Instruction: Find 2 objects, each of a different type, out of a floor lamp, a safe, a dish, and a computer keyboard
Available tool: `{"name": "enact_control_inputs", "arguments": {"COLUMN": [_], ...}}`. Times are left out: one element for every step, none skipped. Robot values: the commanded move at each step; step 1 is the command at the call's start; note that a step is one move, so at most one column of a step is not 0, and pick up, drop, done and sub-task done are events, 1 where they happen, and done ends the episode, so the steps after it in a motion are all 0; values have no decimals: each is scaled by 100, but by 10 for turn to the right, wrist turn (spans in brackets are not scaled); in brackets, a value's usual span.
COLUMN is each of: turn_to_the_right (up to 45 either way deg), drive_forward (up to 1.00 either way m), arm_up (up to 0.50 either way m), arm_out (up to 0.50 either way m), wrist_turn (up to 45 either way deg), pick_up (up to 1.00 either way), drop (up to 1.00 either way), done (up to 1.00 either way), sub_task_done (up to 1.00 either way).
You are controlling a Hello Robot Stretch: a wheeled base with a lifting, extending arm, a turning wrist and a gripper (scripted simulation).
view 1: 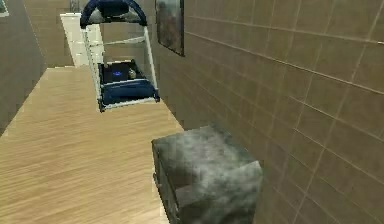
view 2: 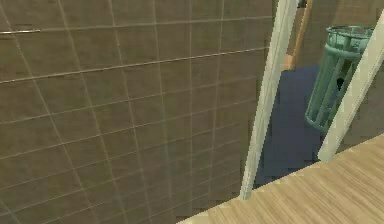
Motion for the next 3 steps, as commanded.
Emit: {"name": "enact_control_inputs", "arguments": {"turn_to_the_right": [0, 450, 450], "drive_forward": [0, 0, 0], "arm_up": [0, 0, 0], "arm_out": [0, 0, 0], "wrist_turn": [0, 0, 0], "pick_up": [0, 0, 0], "drop": [0, 0, 0], "done": [0, 0, 0], "sub_task_done": [100, 0, 0]}}
